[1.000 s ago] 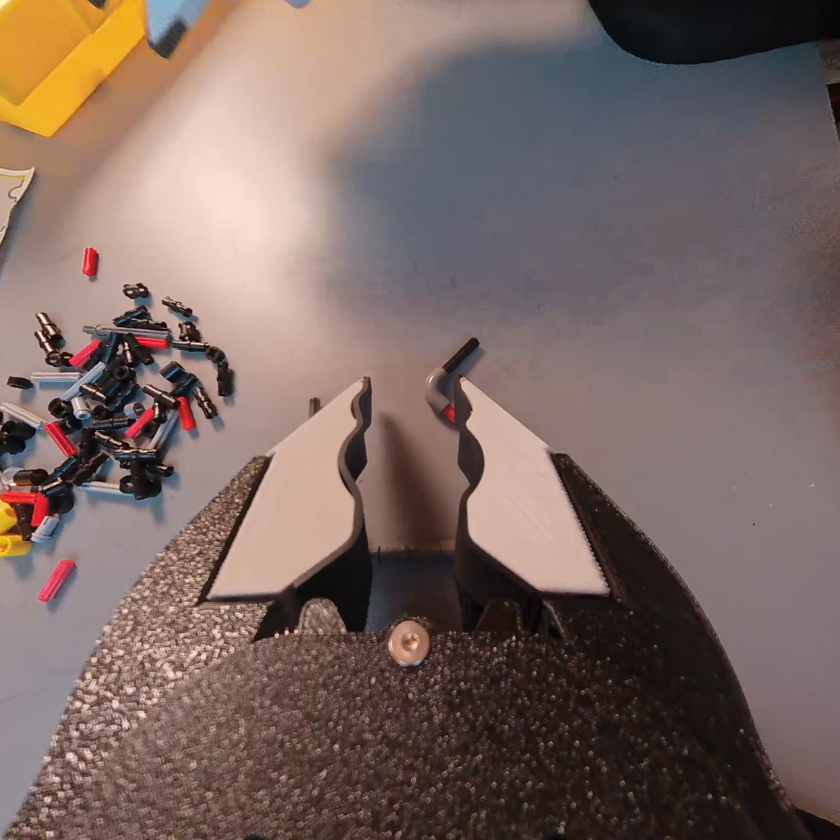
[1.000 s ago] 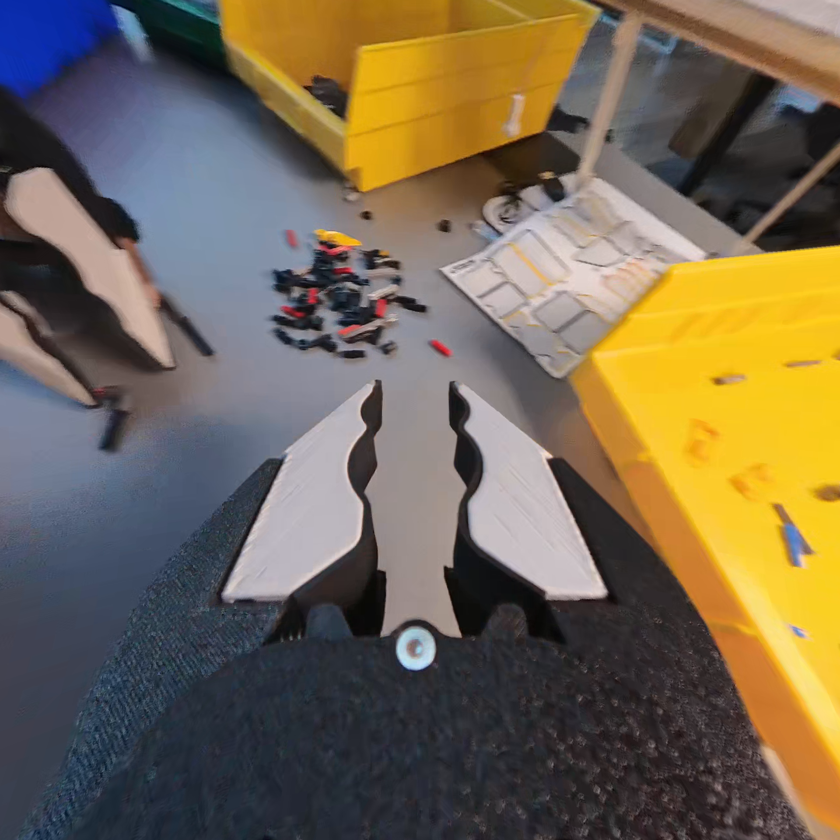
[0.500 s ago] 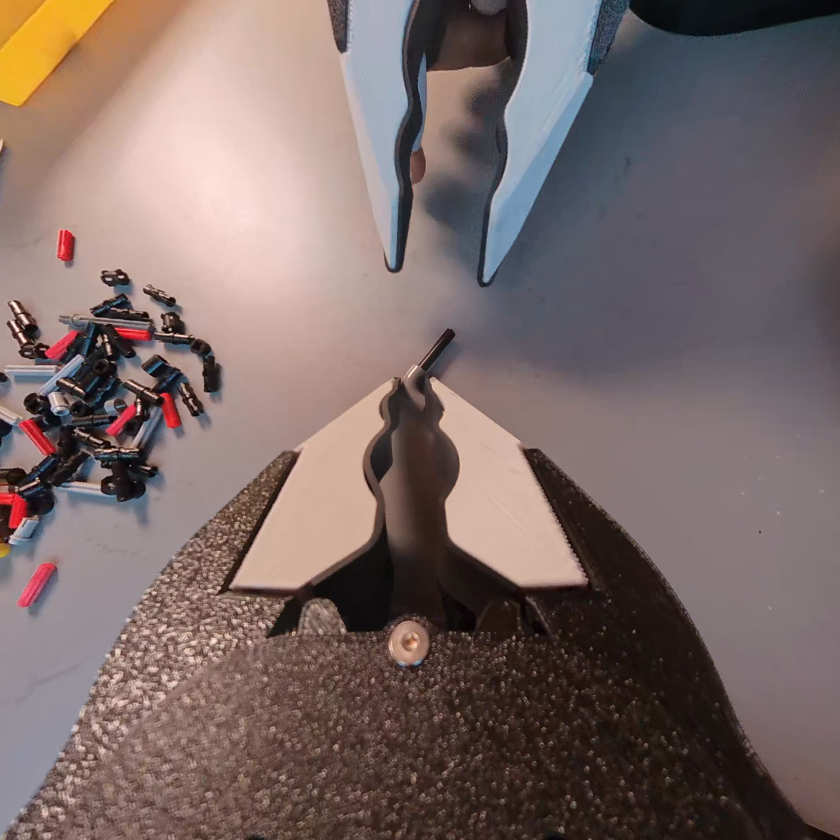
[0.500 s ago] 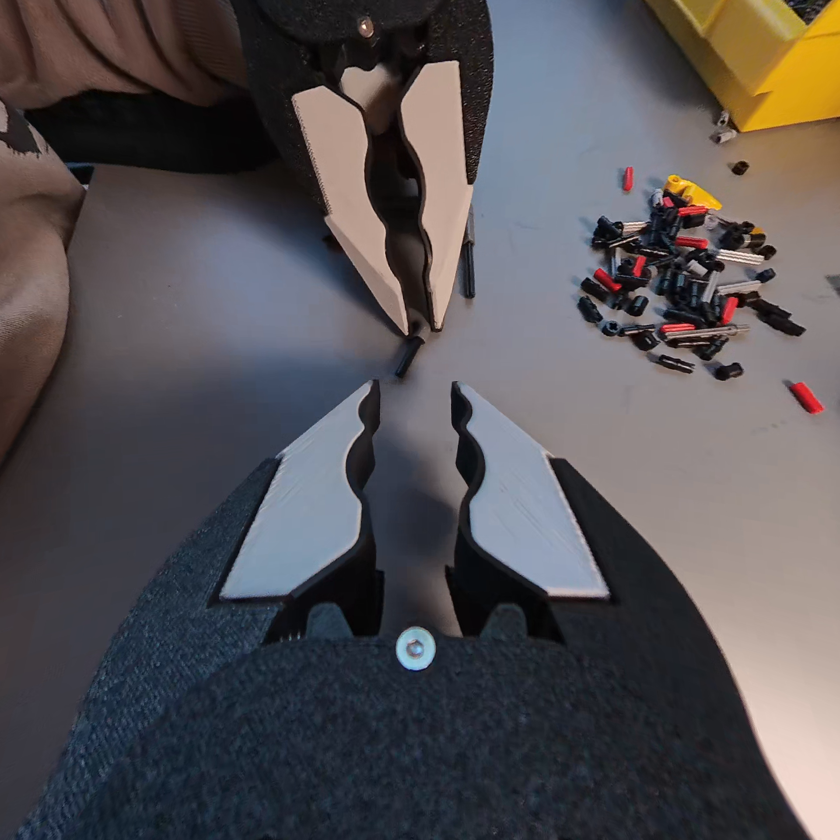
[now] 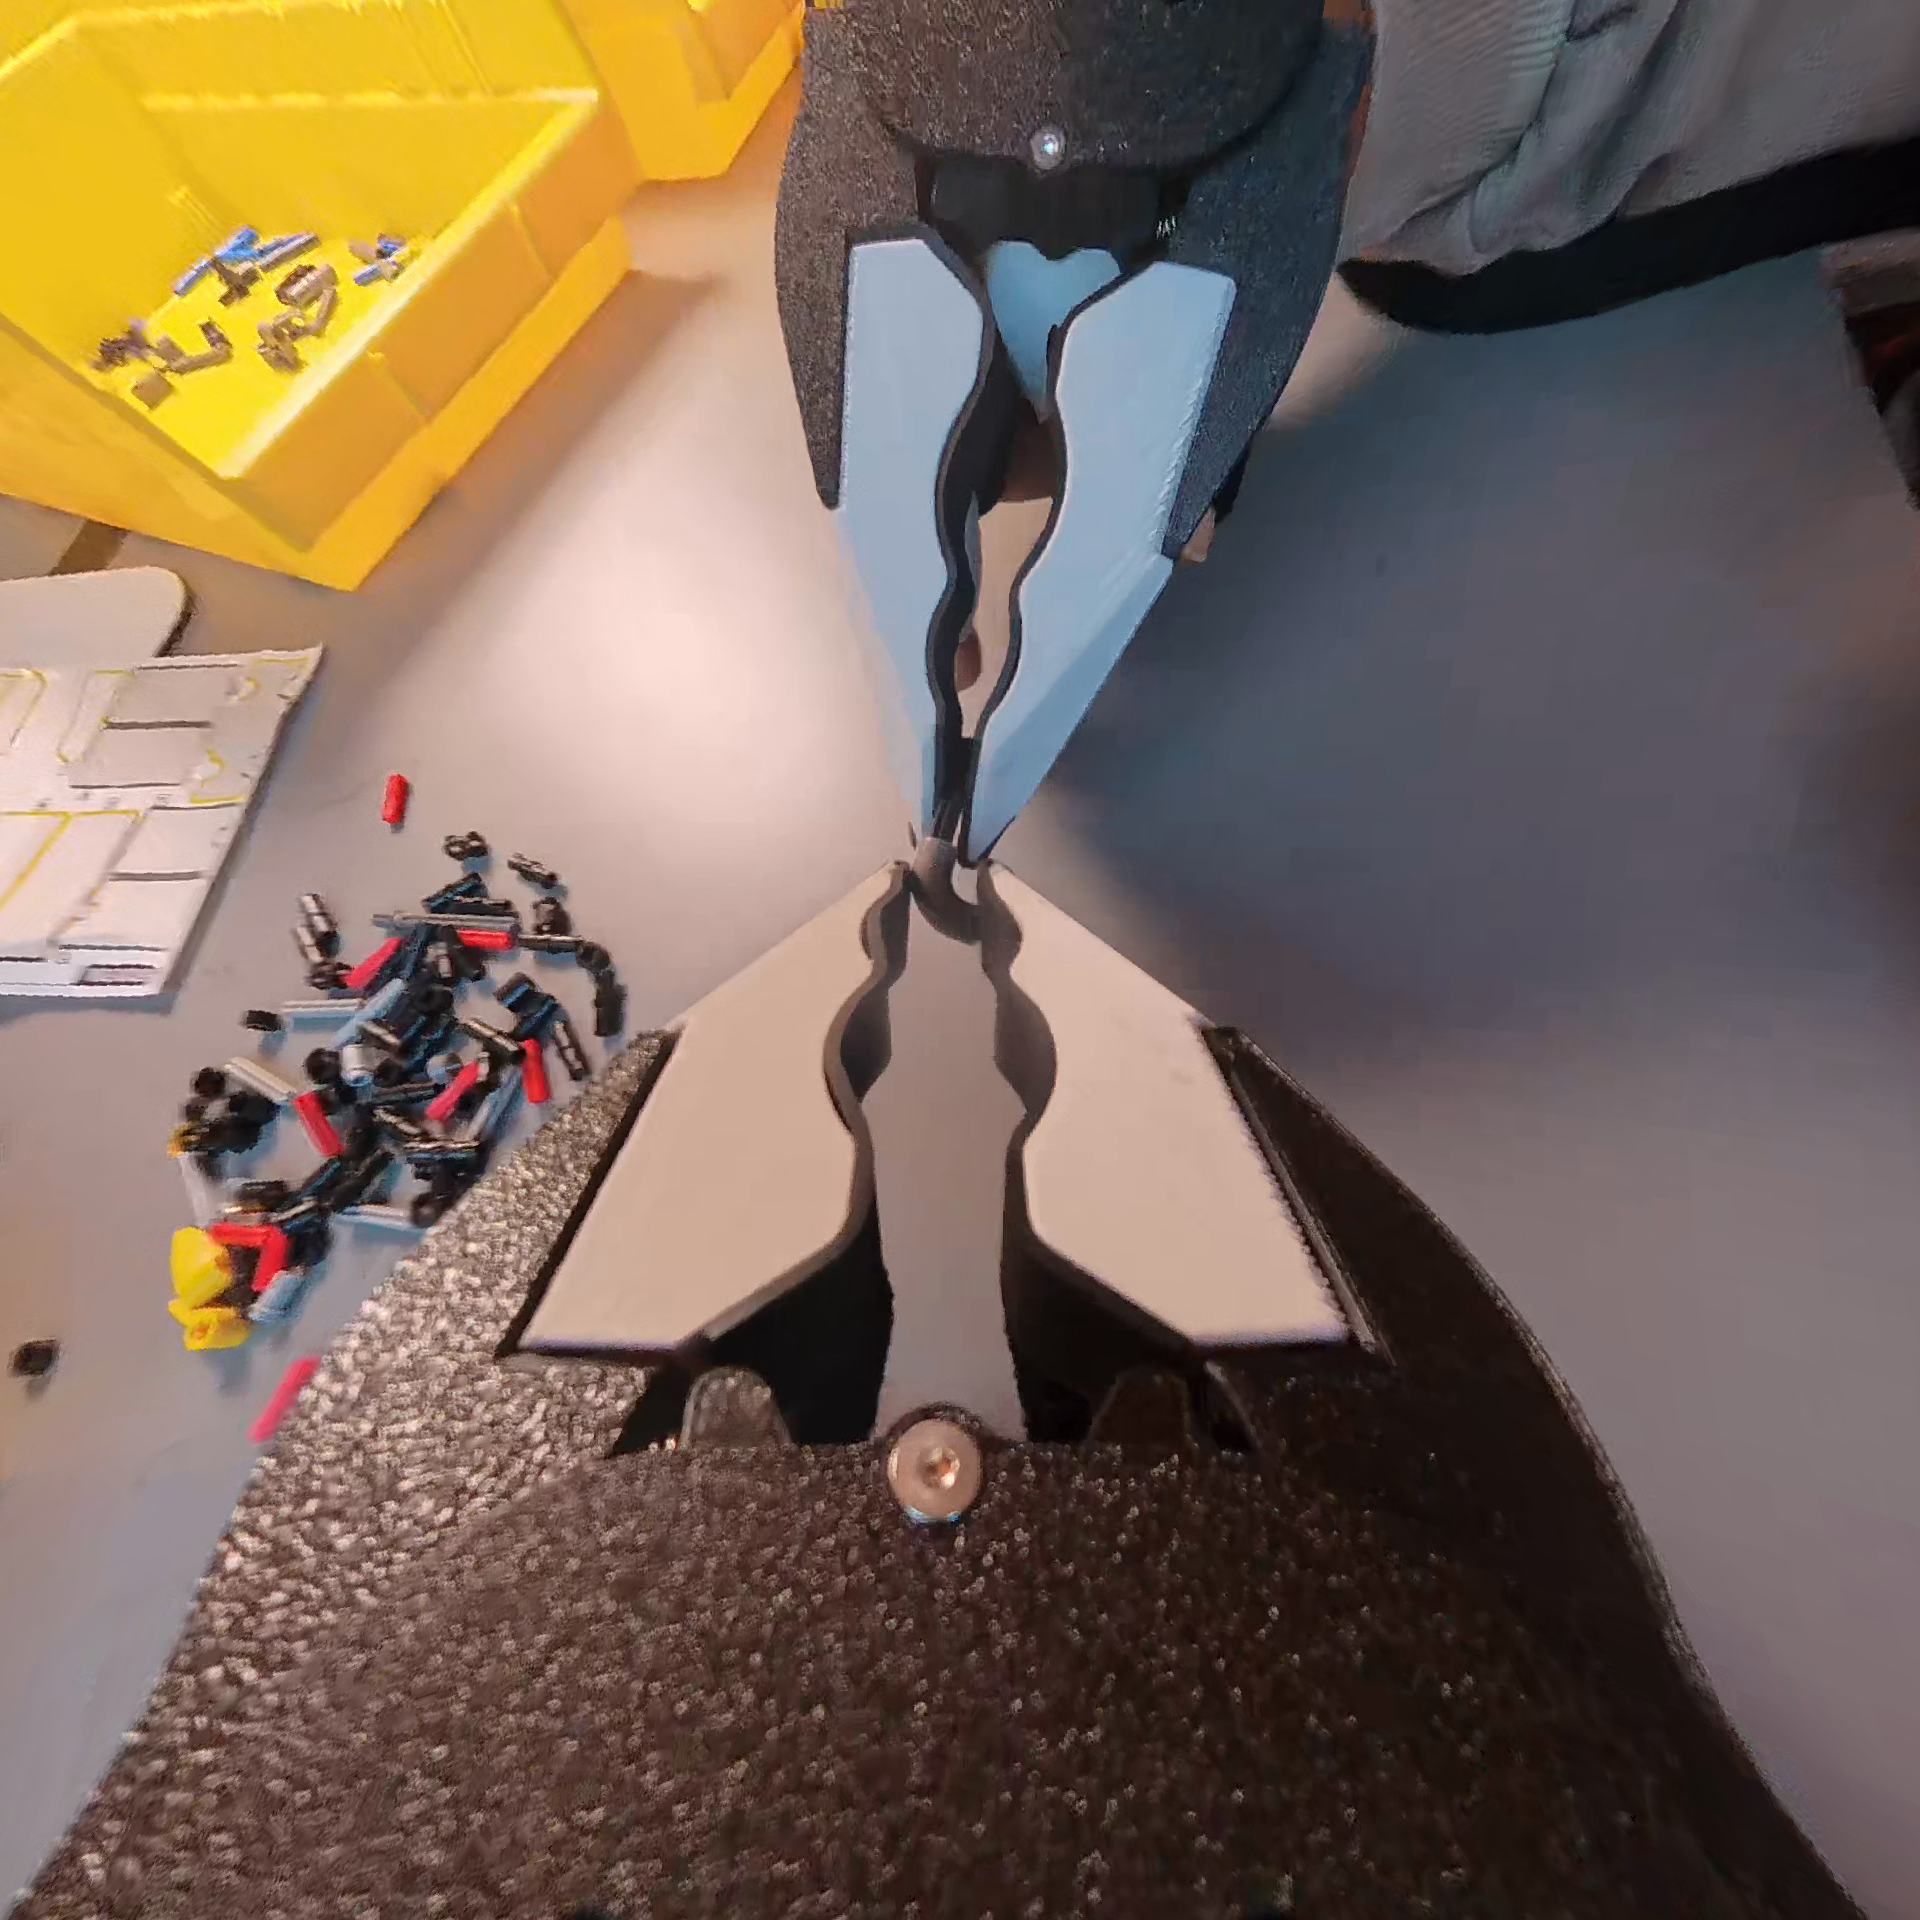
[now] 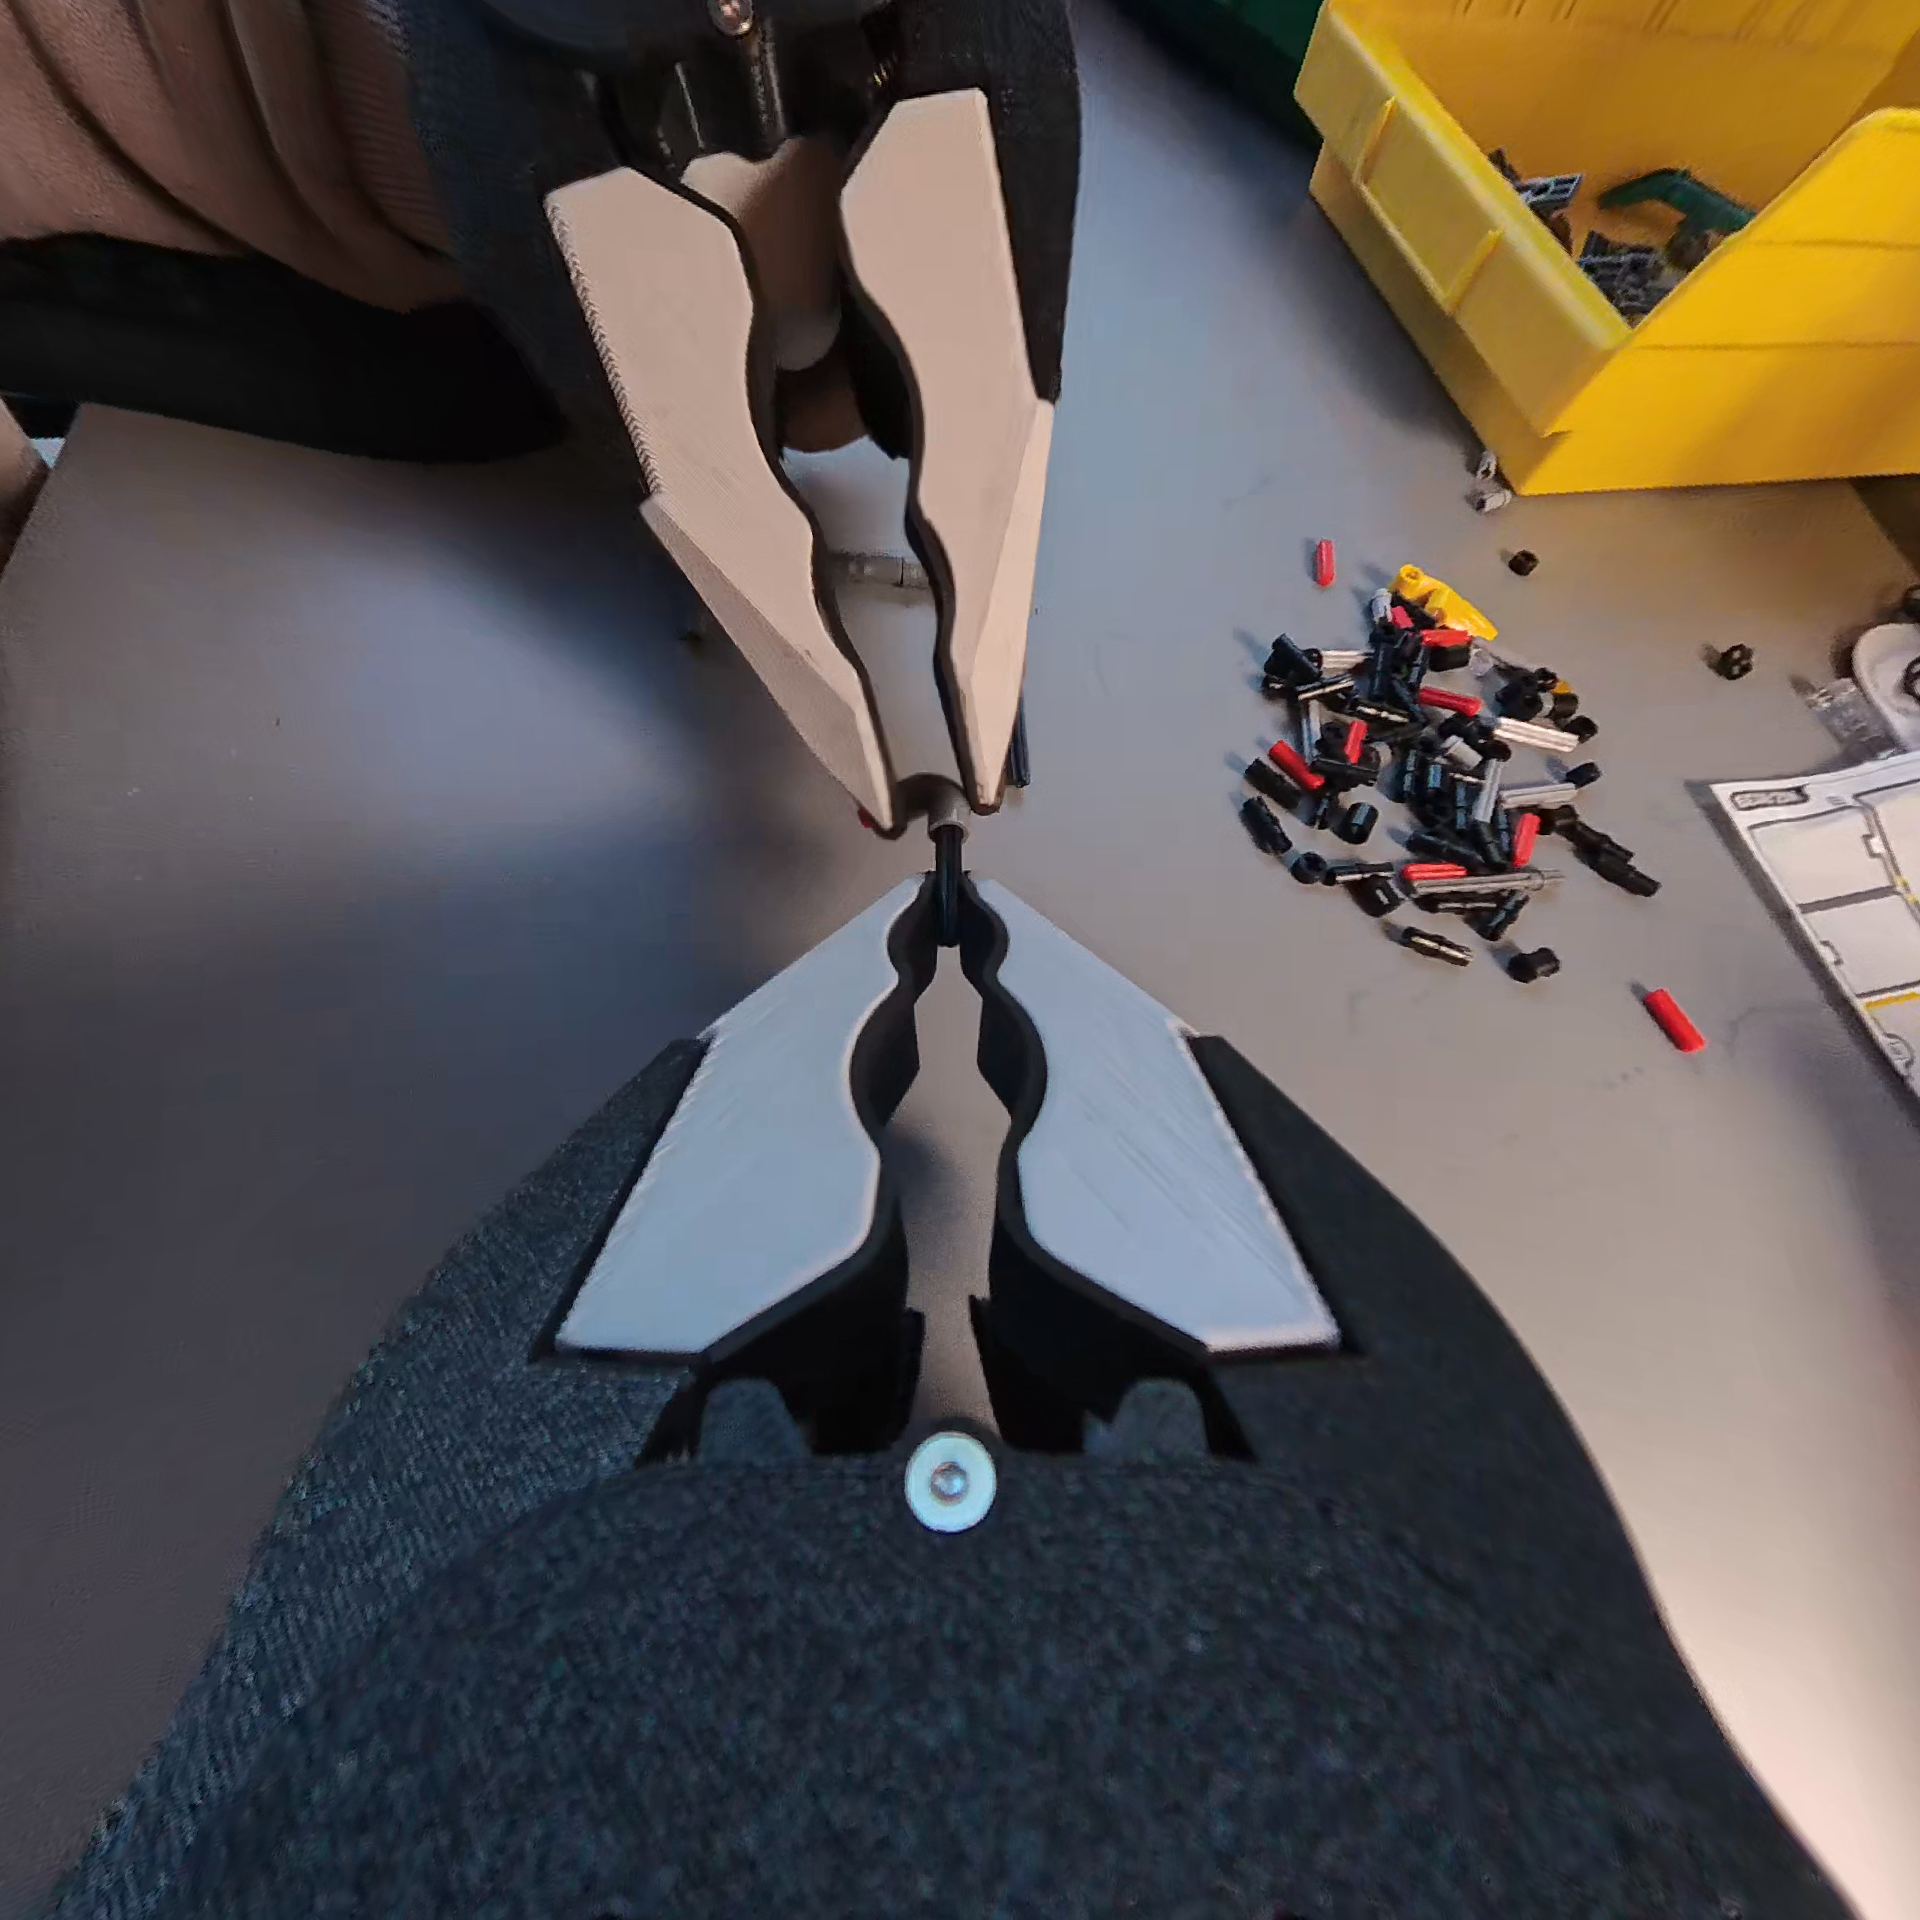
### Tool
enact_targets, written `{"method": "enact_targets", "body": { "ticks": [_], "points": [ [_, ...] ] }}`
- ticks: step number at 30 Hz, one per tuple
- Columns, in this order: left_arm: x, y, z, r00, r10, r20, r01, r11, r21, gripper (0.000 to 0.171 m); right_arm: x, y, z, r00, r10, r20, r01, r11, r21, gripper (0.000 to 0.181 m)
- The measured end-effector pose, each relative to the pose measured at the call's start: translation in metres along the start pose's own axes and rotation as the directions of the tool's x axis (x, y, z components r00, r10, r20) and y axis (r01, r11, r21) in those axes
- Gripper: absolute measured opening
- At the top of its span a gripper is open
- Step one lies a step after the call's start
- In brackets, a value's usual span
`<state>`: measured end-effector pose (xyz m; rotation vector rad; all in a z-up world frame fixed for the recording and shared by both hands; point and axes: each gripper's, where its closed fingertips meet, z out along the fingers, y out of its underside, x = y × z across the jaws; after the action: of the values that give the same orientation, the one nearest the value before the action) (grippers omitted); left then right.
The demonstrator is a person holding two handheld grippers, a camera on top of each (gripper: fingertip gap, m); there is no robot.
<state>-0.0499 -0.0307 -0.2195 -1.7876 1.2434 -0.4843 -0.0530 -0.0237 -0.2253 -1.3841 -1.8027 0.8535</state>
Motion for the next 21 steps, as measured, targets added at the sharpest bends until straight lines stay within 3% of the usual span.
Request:
{"method": "enact_targets", "body": {
  "ticks": [4, 8, 15, 21],
  "points": [
    [0.009, -0.013, -0.008, 0.948, -0.243, -0.204, 0.263, 0.961, 0.080, 0.020, -0.004, -0.017, -0.008, 0.990, -0.138, -0.028, 0.140, 0.983, 0.117, 0.001],
    [0.009, -0.023, -0.016, 0.906, -0.317, -0.280, 0.361, 0.925, 0.118, 0.009, -0.005, -0.029, -0.014, 0.976, -0.205, -0.075, 0.215, 0.961, 0.174, 0.001],
    [0.005, -0.004, -0.005, 0.986, -0.143, -0.085, 0.143, 0.990, -0.009, 0.007, -0.006, -0.011, -0.005, 0.976, -0.211, -0.059, 0.214, 0.975, 0.050, 0.004],
    [0.003, 0.006, 0.003, 0.999, 0.021, 0.028, -0.017, 0.993, -0.120, 0.007, -0.008, -0.004, 0.001, 0.963, -0.259, -0.071, 0.256, 0.966, -0.047, 0.007]
  ]
}}
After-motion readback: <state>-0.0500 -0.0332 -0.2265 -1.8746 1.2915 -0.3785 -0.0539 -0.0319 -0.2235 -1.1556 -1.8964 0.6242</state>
